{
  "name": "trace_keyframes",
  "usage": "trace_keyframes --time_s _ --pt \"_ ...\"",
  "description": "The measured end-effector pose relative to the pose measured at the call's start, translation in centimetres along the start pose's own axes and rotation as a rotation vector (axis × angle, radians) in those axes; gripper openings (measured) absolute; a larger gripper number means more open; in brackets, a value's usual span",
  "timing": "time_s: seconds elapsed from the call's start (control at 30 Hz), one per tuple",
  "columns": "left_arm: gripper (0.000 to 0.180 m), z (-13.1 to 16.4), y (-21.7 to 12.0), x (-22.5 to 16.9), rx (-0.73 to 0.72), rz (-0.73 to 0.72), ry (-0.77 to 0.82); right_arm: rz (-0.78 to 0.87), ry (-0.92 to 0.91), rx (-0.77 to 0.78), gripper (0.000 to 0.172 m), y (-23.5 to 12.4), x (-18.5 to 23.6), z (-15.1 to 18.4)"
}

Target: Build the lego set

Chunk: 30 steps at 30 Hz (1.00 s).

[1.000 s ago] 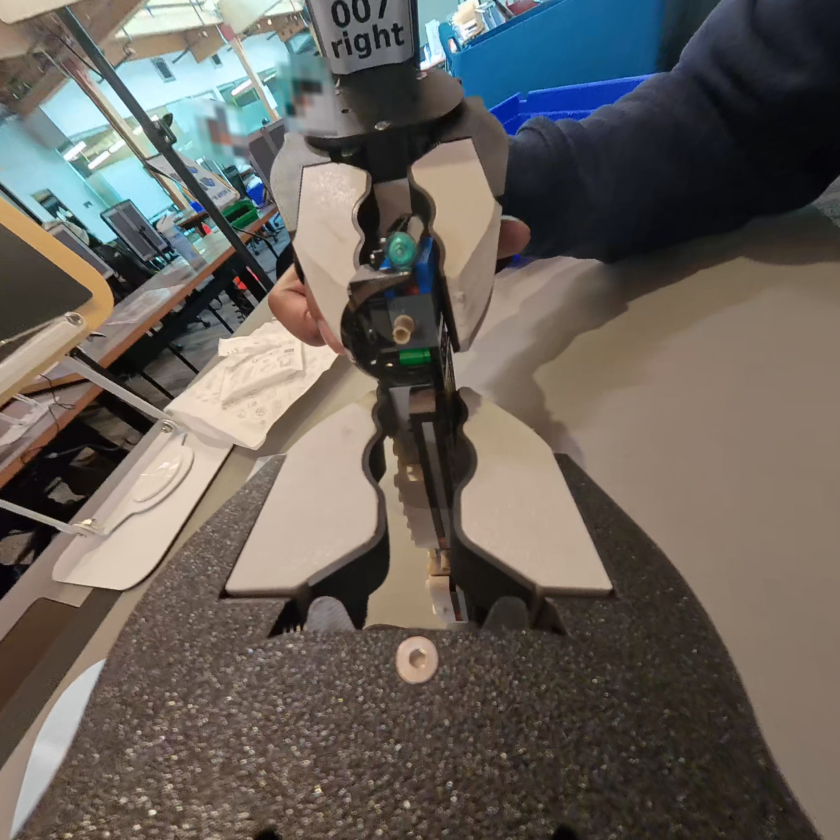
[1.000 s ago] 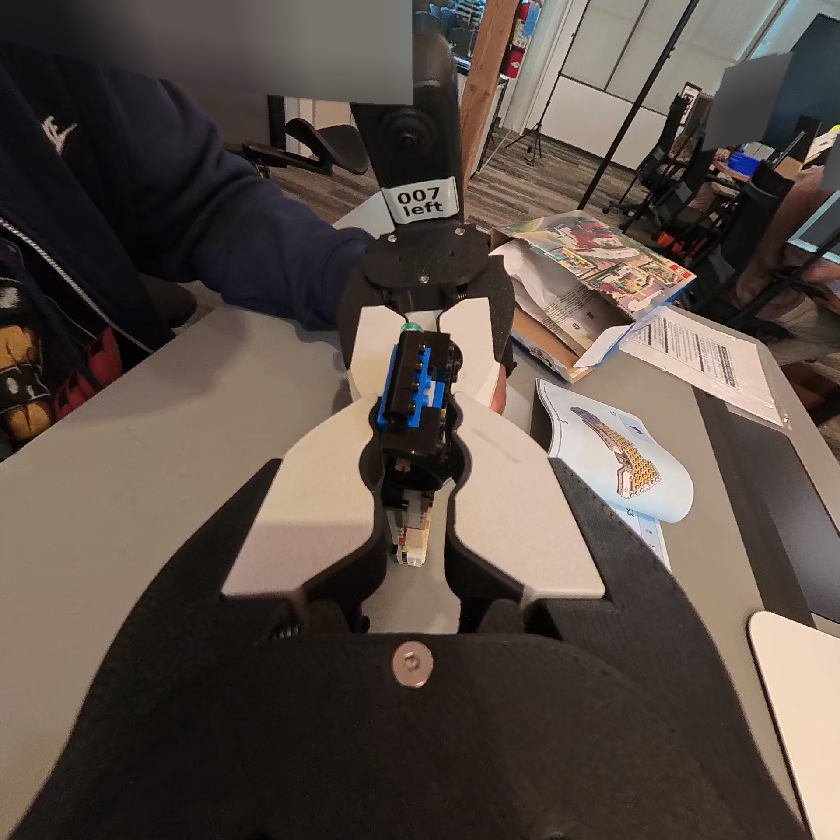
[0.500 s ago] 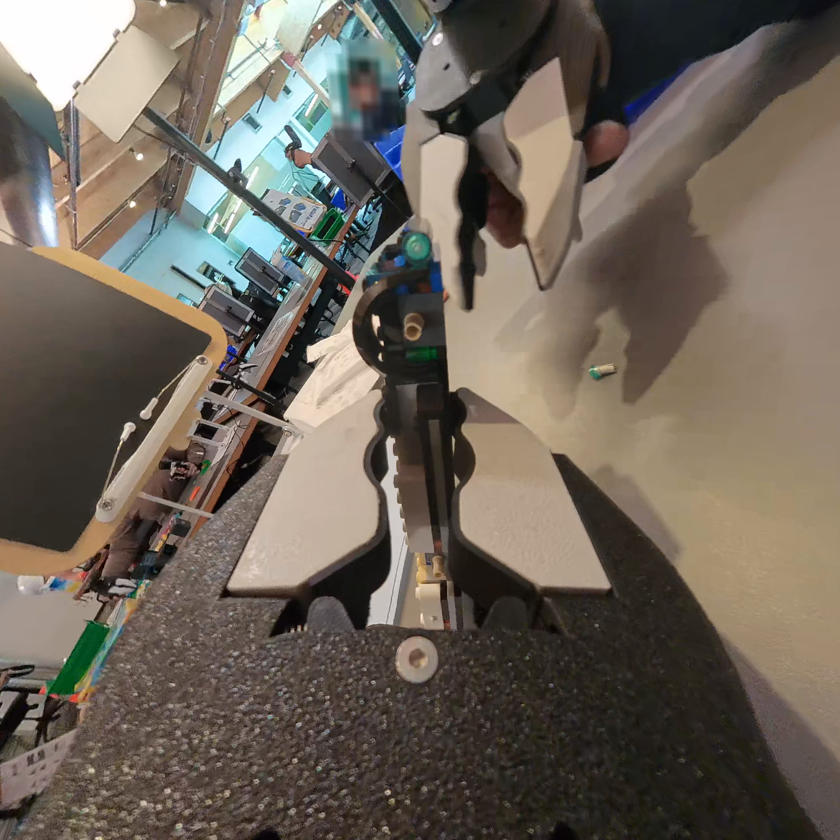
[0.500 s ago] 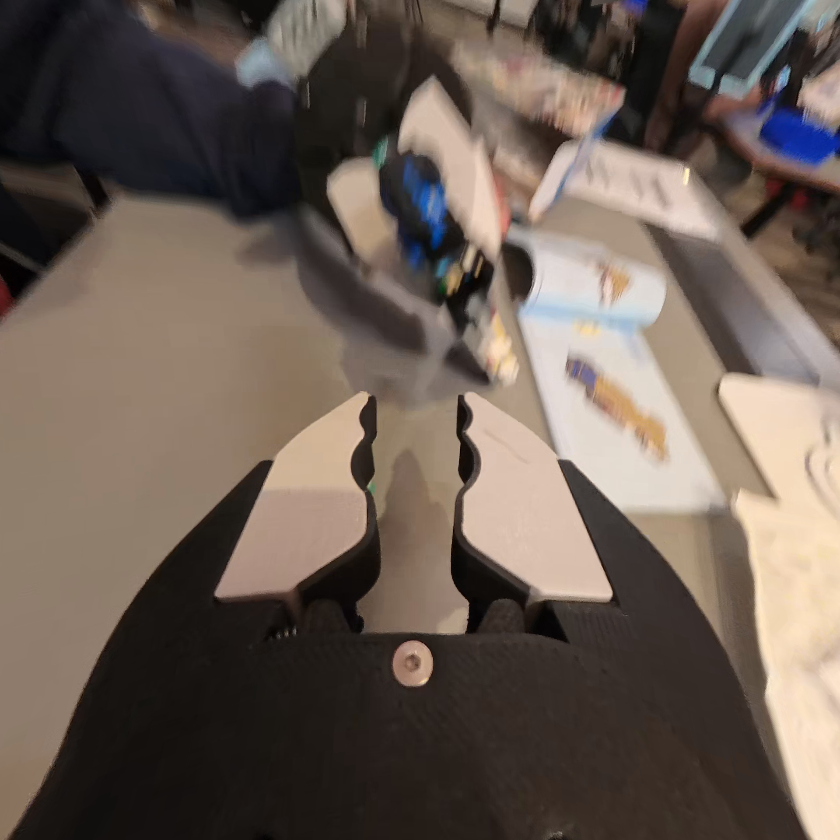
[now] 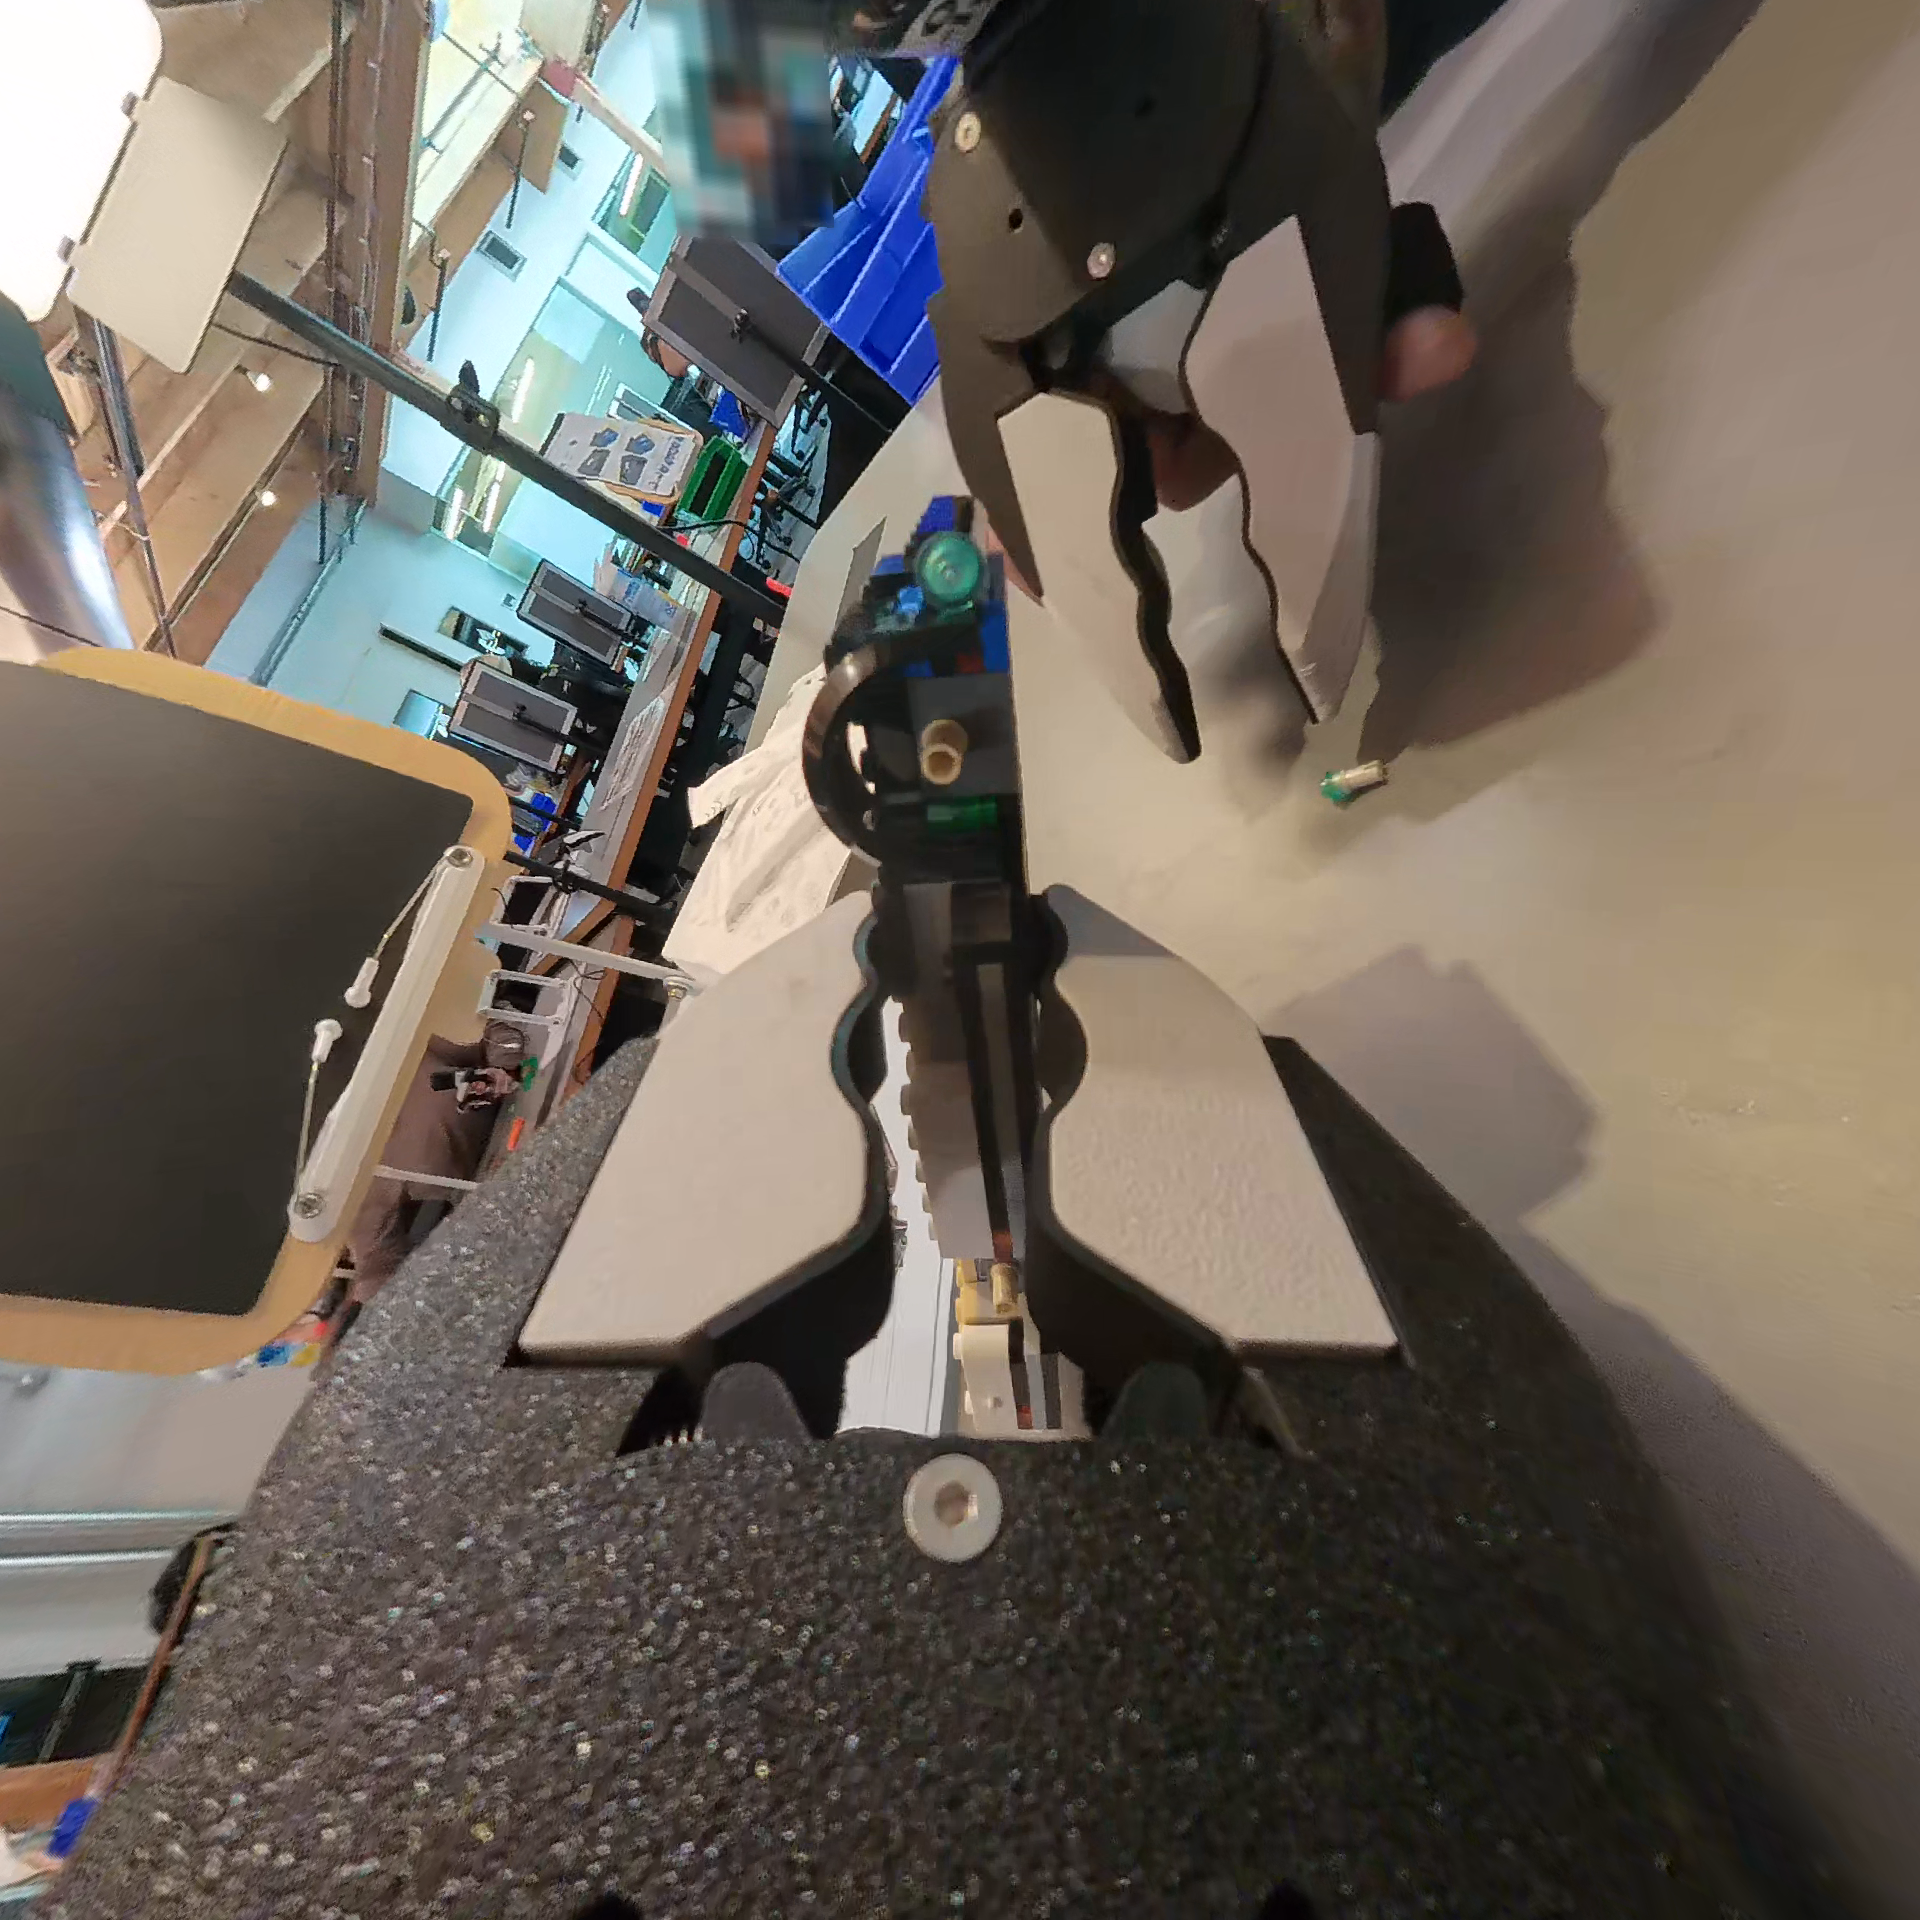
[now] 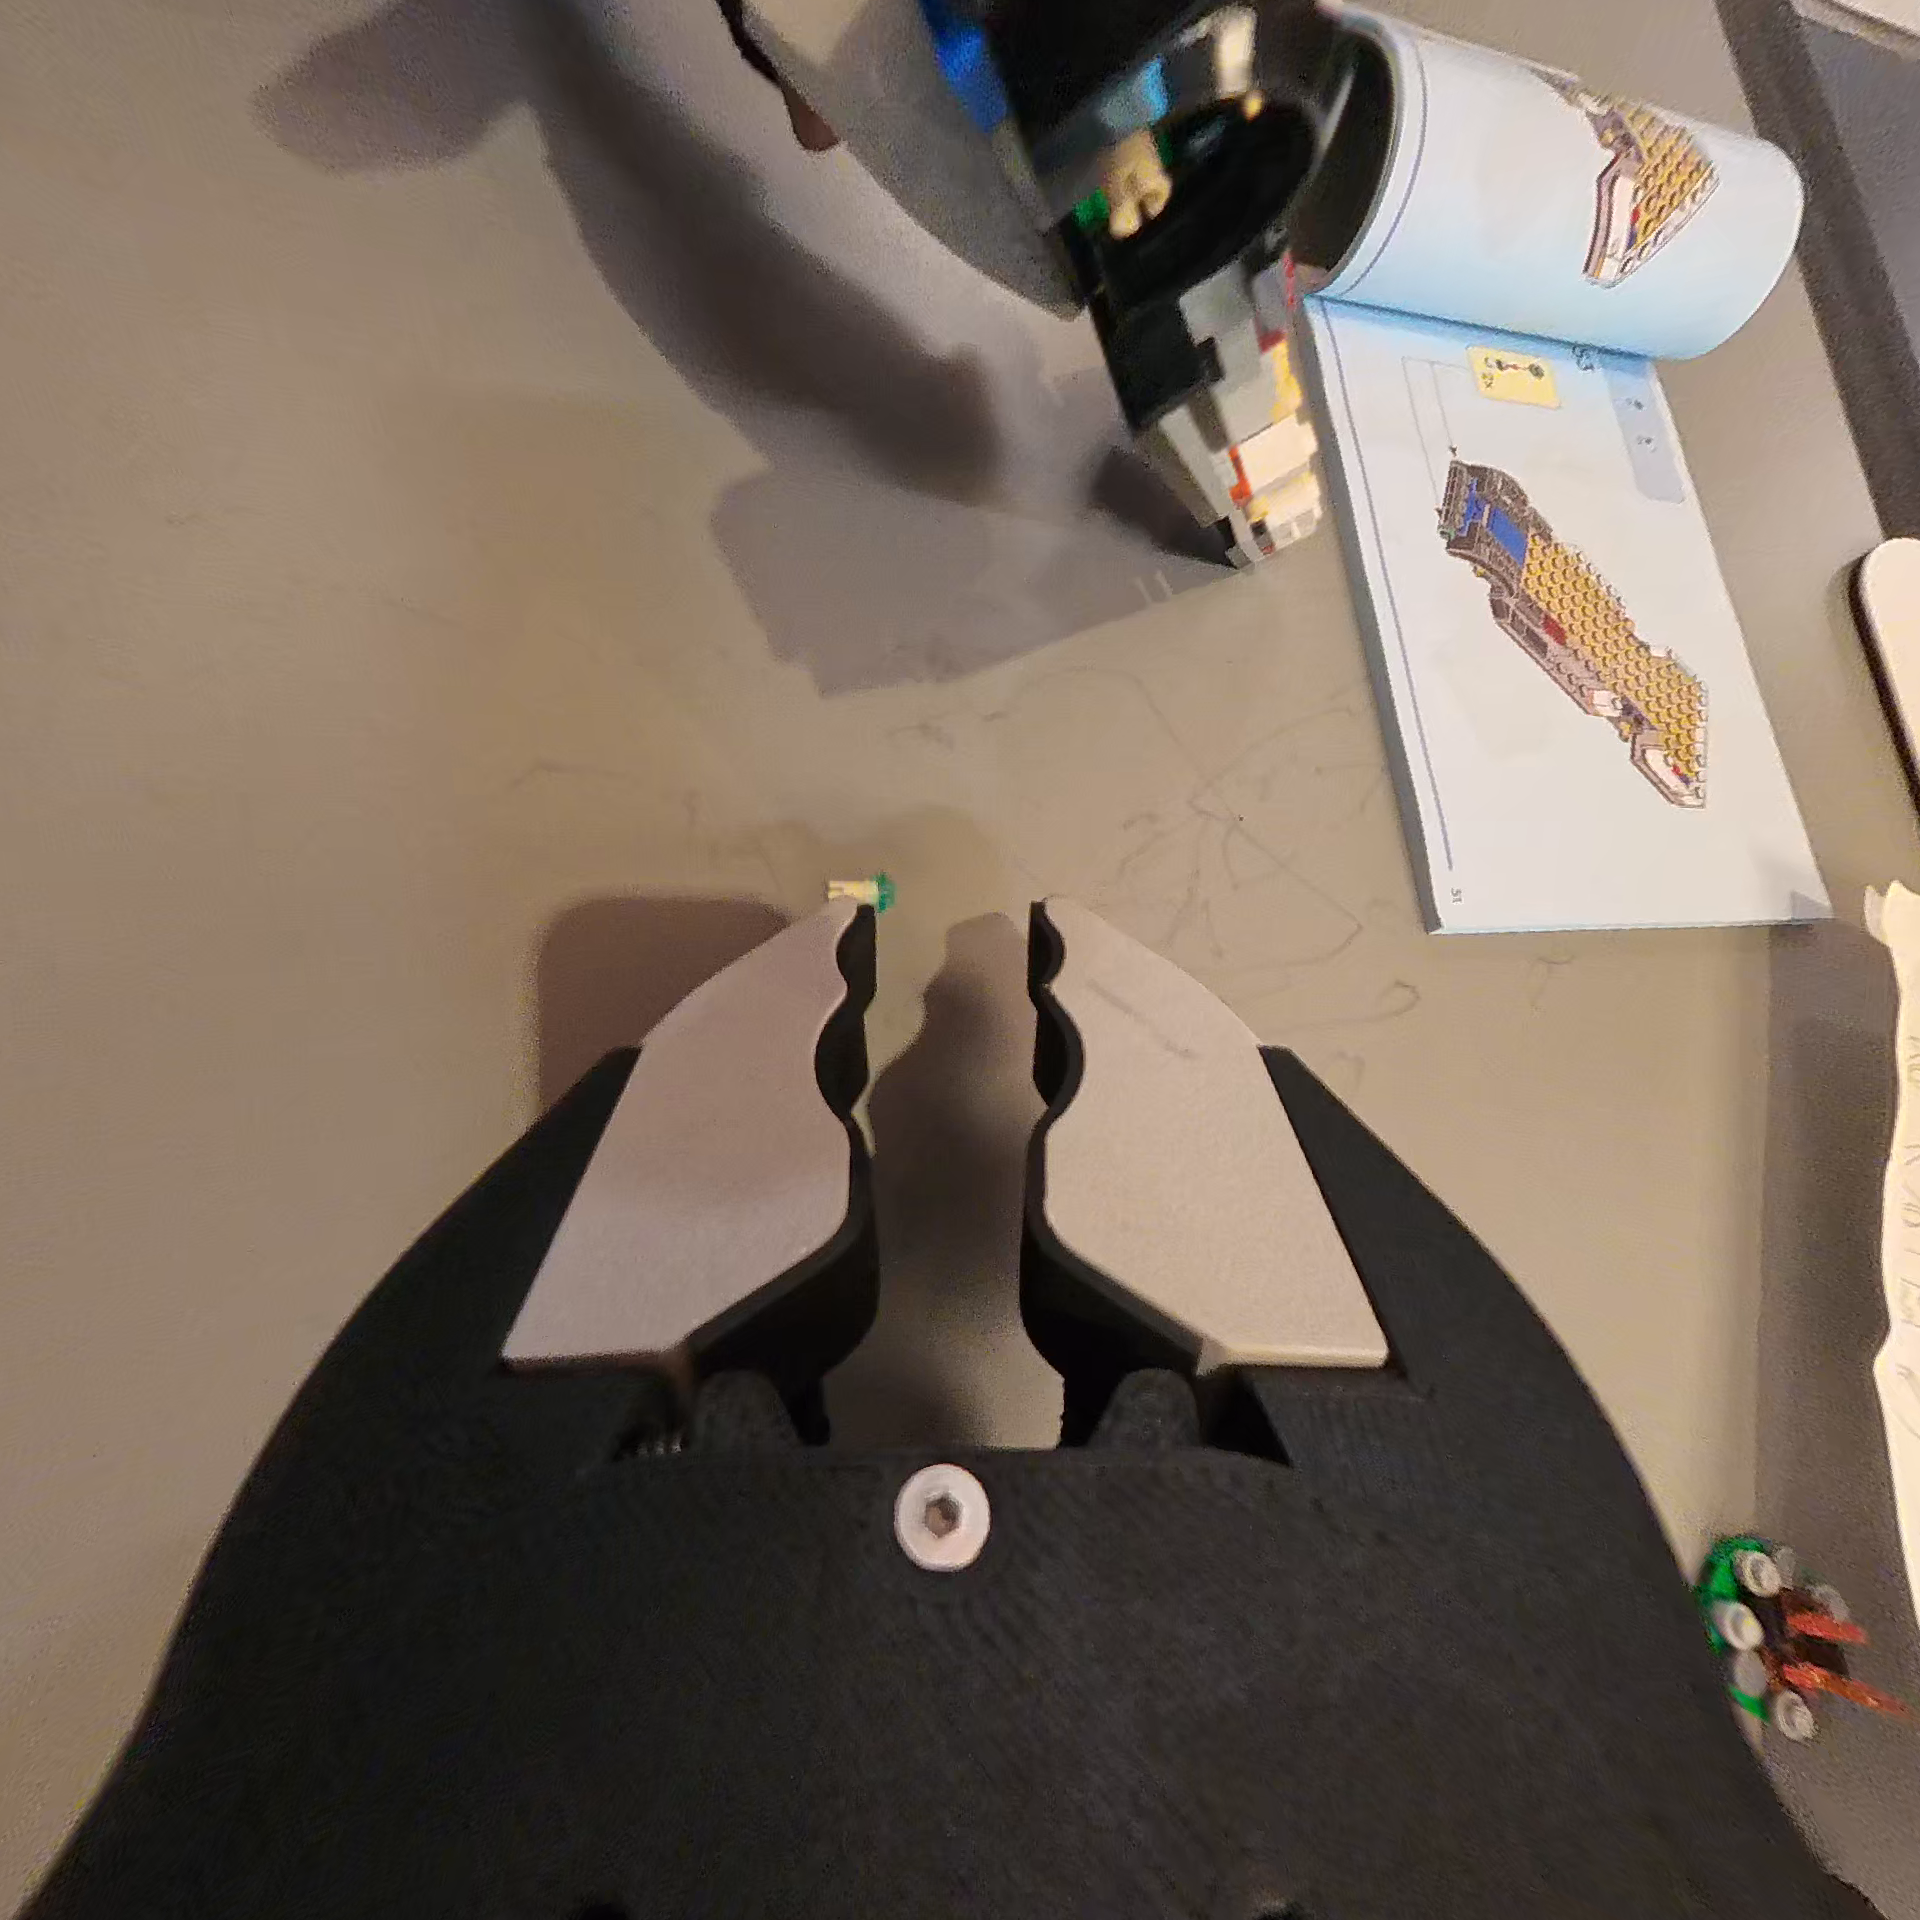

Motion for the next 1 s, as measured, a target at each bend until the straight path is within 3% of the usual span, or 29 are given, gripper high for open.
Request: trace_keyframes --time_s 0.17,0.7,0.83,1.0 --pt "0.025 -0.6 -0.1 -0.1 -0.005 -0.012 0.034 0.025 -0.036 0.072 0.028 1.0 0.3 0.3" --pt "0.025 -0.5 -0.3 -0.3 -0.059 0.014 -0.030 -0.004 -0.009 0.024 0.029 1.3 0.5 -0.2" --pt "0.024 -0.4 -0.4 -0.4 -0.065 0.018 -0.038 -0.049 -0.016 0.046 0.017 1.2 0.9 -0.1" --pt "0.024 -0.4 -0.4 -0.3 -0.083 0.013 -0.068 -0.083 -0.012 0.078 0.014 1.4 1.6 -0.4"
Point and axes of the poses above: each gripper's, where its closed fingertips meet, y out along the fingers, z out of its underside, x = y × z across the jaws, the point moved 8 cm from there along -y, back along the fingers, and after that the axes turned 2 degrees about x, right-handed, at the moved point
